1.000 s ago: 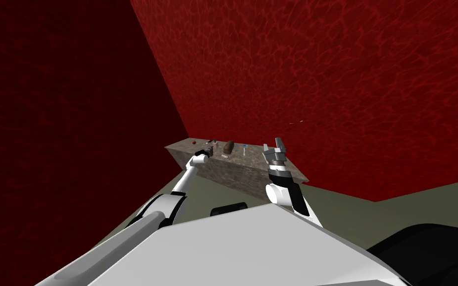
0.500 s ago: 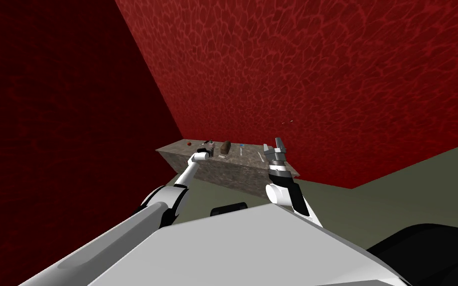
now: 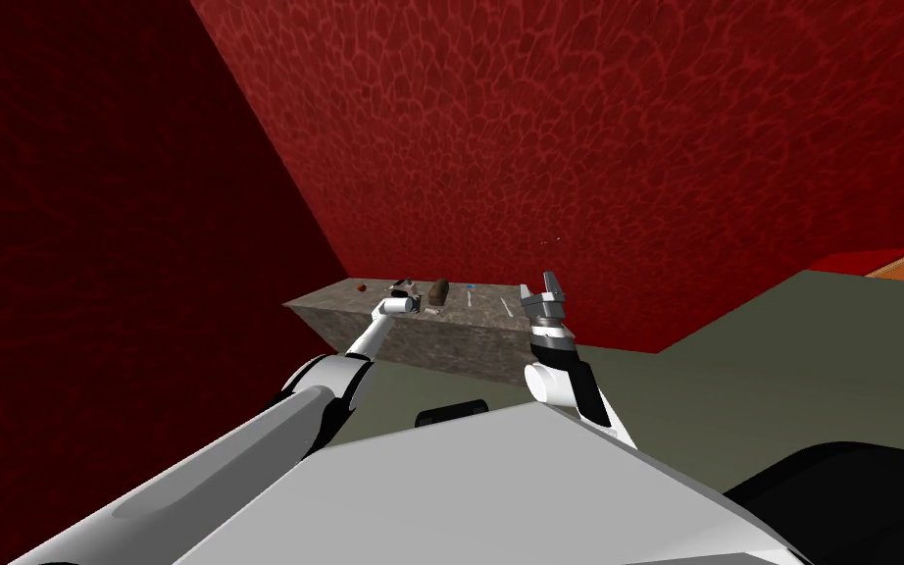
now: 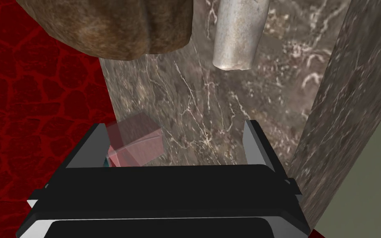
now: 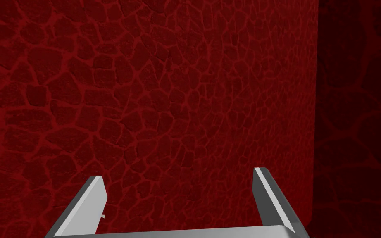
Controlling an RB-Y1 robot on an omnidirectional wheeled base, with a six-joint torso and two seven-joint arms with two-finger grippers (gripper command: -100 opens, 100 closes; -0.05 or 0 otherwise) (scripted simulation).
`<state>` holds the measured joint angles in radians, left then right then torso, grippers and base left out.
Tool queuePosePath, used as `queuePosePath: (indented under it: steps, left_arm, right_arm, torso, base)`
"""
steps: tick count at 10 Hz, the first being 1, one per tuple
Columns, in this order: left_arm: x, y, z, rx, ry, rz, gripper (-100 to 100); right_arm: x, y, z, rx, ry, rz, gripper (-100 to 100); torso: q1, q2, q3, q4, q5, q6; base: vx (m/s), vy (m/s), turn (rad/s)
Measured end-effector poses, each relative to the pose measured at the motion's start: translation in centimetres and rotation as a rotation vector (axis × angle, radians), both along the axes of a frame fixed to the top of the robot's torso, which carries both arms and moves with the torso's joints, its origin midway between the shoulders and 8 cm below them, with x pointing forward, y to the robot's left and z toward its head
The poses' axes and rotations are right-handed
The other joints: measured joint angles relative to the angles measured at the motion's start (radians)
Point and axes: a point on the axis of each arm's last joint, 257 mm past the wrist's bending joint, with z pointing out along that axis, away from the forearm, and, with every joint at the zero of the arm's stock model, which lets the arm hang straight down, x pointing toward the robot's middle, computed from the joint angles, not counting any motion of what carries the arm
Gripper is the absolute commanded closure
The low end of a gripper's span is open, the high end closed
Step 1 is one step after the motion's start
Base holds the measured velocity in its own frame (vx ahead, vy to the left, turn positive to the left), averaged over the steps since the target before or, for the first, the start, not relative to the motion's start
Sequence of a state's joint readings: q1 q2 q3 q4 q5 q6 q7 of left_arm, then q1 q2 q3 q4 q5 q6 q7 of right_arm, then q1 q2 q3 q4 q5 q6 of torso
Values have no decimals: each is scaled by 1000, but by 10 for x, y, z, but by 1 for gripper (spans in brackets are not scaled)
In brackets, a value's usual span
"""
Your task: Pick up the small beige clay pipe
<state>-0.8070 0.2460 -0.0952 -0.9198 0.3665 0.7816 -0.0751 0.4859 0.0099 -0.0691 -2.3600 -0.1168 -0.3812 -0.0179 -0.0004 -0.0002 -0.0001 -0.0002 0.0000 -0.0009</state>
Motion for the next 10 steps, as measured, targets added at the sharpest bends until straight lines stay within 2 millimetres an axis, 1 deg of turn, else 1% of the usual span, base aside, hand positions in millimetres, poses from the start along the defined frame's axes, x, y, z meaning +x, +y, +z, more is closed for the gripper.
queuePosePath:
  steps: [5, 8, 9, 10]
  left_arm:
    - [-10, 16, -27, 48, 131, 25, -100]
    - [-20, 34, -41, 81, 220, 48, -100]
    - [-23, 39, -42, 95, 254, 57, -100]
    - [-29, 45, -47, 102, 281, 65, -100]
  right_arm:
    - [0, 0, 0, 0, 0, 0, 0]
    - [0, 0, 0, 0, 0, 0, 0]
    - [0, 0, 0, 0, 0, 0, 0]
    - [0, 0, 0, 0, 0, 0, 0]
  torso:
    - [0, 0, 0, 0, 0, 0]
    - [0, 0, 0, 0, 0, 0]
    - [0, -1, 0, 0, 0, 0]
    - [0, -1, 0, 0, 0, -1]
  base:
    - [11, 4, -148]
    - [16, 7, -199]
    - [18, 8, -82]
    - [16, -1, -150]
